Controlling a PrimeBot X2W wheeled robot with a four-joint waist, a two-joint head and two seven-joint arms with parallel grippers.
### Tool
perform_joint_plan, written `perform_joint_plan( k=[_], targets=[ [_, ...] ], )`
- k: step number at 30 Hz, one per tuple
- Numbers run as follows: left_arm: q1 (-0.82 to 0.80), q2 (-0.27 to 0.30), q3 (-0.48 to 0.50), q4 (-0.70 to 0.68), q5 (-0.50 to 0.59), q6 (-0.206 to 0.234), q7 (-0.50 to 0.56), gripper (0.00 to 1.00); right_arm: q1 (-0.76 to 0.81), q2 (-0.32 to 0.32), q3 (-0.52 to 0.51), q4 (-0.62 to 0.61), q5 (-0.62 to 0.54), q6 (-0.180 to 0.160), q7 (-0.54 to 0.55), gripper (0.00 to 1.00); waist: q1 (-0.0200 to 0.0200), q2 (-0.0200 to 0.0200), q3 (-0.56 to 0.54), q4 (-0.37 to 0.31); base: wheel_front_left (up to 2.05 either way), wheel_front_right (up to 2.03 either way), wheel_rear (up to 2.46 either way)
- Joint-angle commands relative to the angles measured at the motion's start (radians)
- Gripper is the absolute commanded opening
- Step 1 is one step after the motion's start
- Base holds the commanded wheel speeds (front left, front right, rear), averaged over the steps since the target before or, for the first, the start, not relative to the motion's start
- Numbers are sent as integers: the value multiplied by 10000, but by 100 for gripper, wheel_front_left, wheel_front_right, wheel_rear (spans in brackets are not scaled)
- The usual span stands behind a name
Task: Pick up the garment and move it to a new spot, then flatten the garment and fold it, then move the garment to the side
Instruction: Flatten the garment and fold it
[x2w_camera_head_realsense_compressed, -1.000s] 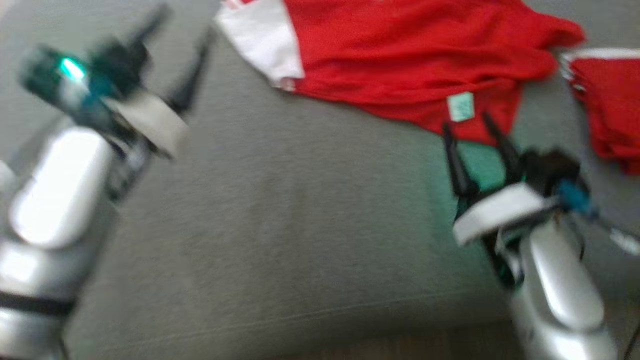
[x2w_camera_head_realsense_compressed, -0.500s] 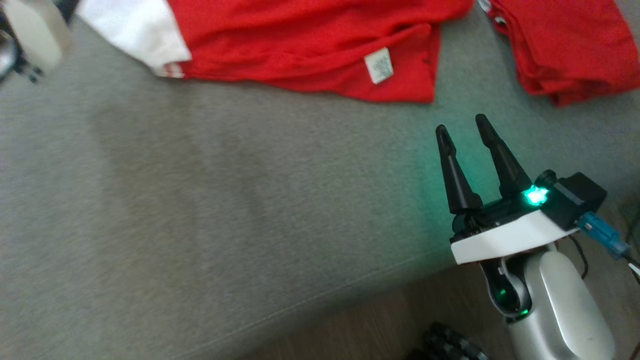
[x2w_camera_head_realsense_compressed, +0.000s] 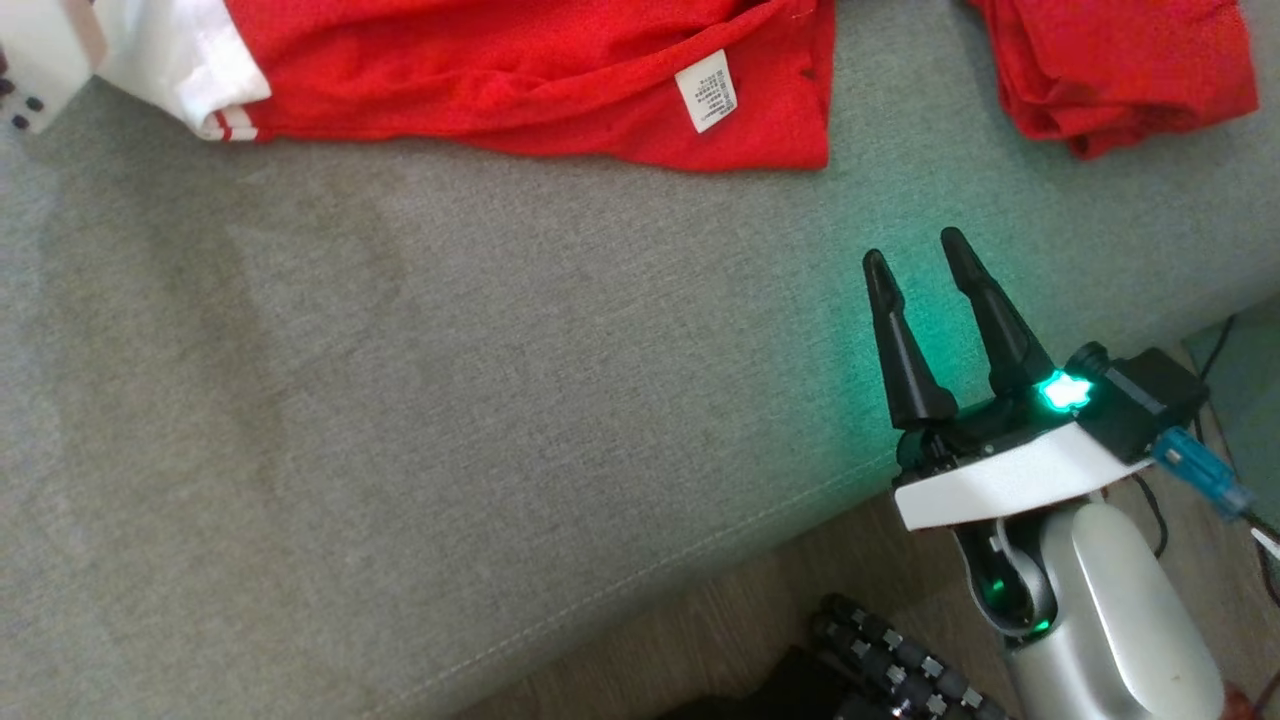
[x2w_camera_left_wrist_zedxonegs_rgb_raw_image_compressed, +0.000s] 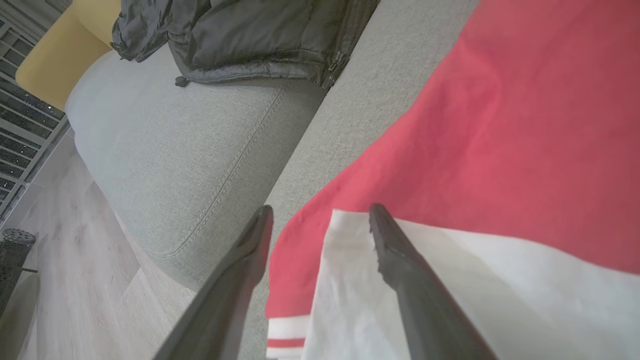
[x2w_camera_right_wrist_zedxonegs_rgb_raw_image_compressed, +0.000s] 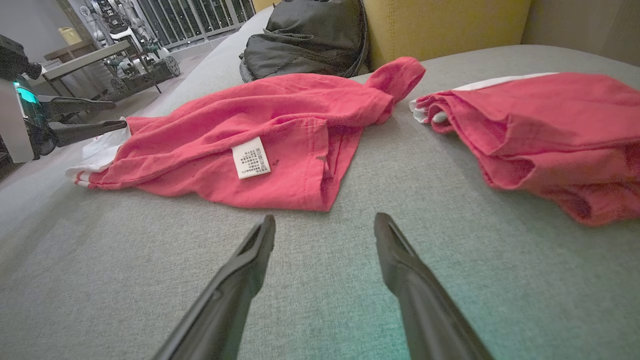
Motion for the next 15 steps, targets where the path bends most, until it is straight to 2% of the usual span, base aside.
perform_joint_plan(
  k=[1, 4, 5, 7, 8, 9, 10, 15],
  targets=[
    [-497, 195, 271, -29, 9, 20, -173, 100, 96, 26, 122, -271, 60, -2, -97, 100, 0, -1, -4, 47, 0, 0, 0],
    [-495, 135, 195, 58, -144, 20, -424, 97, 30, 26, 110, -273, 60, -2, -113, 100, 0, -1, -31, 101, 0, 0, 0],
    [-474, 129, 169, 93, -147, 20, -470, 91, 5, 26, 120, -299, 80, -2, -119, 100, 0, -1, -33, 121, 0, 0, 0],
    [-420, 109, 127, 151, -159, 20, -506, 71, -33, 26, 115, -344, 87, -2, -126, 100, 0, -1, -32, 150, 0, 0, 0],
    [-420, 109, 127, 151, -159, 20, -506, 71, -33, 26, 115, -344, 87, -2, -126, 100, 0, -1, -32, 150, 0, 0, 0],
    [-407, 94, 110, 163, -146, 20, -522, 56, -49, 26, 100, -359, 71, -2, -127, 100, 0, -1, -30, 168, 0, 0, 0],
    [-398, 76, 97, 171, -131, 20, -534, 49, -61, 26, 78, -370, 49, -2, -129, 100, 0, -1, -25, 185, 0, 0, 0],
    [-421, 43, 60, 215, -83, 20, -578, 49, -114, 26, 21, -406, -37, -2, -118, 100, 0, -1, 49, 208, 0, 0, 0]
  ],
)
